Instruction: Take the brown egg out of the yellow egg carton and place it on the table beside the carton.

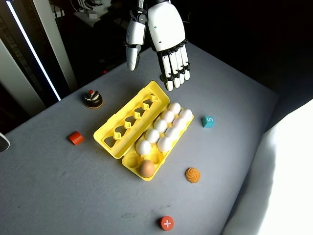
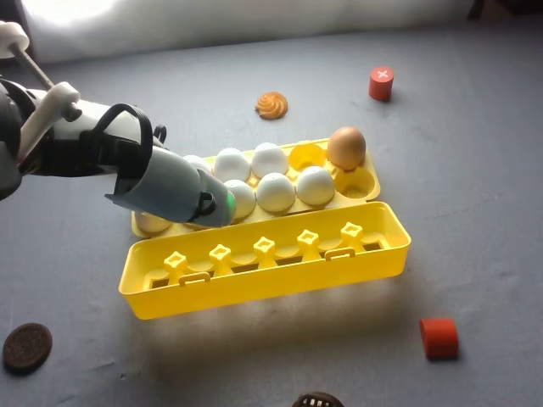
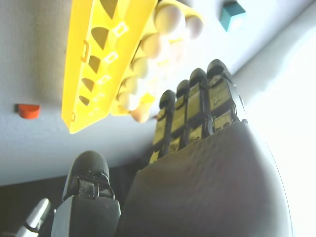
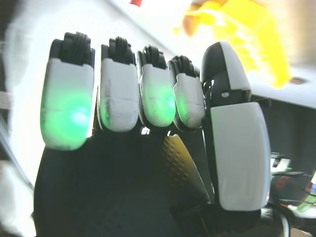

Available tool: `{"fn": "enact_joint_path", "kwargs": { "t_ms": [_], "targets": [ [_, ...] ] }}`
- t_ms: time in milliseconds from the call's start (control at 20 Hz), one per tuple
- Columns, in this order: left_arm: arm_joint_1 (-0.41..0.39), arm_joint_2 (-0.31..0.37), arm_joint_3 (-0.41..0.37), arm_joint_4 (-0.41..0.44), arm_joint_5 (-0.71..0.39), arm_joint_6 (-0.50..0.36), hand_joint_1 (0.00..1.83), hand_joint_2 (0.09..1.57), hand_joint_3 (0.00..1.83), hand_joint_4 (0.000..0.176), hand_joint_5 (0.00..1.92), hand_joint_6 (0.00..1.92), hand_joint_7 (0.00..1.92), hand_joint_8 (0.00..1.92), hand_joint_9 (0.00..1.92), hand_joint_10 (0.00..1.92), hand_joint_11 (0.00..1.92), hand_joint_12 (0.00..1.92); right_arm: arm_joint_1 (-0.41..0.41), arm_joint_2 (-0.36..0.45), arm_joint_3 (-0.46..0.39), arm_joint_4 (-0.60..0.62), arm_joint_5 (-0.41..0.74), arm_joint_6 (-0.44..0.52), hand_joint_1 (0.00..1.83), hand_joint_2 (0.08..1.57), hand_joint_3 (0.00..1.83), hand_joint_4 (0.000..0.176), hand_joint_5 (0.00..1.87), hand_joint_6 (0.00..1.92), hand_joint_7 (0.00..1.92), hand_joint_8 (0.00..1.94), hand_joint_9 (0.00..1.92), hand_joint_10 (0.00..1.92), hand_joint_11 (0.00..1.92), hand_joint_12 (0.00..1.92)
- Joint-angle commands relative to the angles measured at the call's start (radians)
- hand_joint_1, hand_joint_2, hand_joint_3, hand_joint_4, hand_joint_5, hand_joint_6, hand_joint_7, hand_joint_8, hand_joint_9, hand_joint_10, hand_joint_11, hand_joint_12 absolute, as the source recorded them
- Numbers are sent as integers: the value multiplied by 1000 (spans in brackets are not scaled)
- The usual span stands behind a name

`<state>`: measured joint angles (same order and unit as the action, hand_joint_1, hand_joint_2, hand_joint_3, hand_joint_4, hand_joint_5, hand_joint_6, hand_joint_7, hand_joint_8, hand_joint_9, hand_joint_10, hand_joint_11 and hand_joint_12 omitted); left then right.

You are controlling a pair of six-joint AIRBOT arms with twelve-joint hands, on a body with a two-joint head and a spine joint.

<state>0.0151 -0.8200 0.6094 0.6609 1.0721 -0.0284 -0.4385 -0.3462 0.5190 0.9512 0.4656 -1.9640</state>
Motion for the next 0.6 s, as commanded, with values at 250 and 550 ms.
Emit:
{"fn": "enact_joint_path", "kwargs": {
  "t_ms": [250, 550],
  "targets": [
    [-9, 3, -3, 58, -30, -8, 0, 1195, 22, 0, 16, 2, 0, 0, 0, 0, 0, 0, 33, -22, 70, -23, -129, 27, 73, 1080, 3, 0, 72, 0, 31, 3, 1, 0, 1, 18],
    [-10, 3, -2, 58, -30, -10, 0, 1203, 19, 0, 17, 1, 0, 0, 0, 0, 0, 0, 54, -52, 78, -21, -76, -4, 19, 935, 0, 31, 72, 1, 0, 0, 0, 0, 0, 3]
  ]
}}
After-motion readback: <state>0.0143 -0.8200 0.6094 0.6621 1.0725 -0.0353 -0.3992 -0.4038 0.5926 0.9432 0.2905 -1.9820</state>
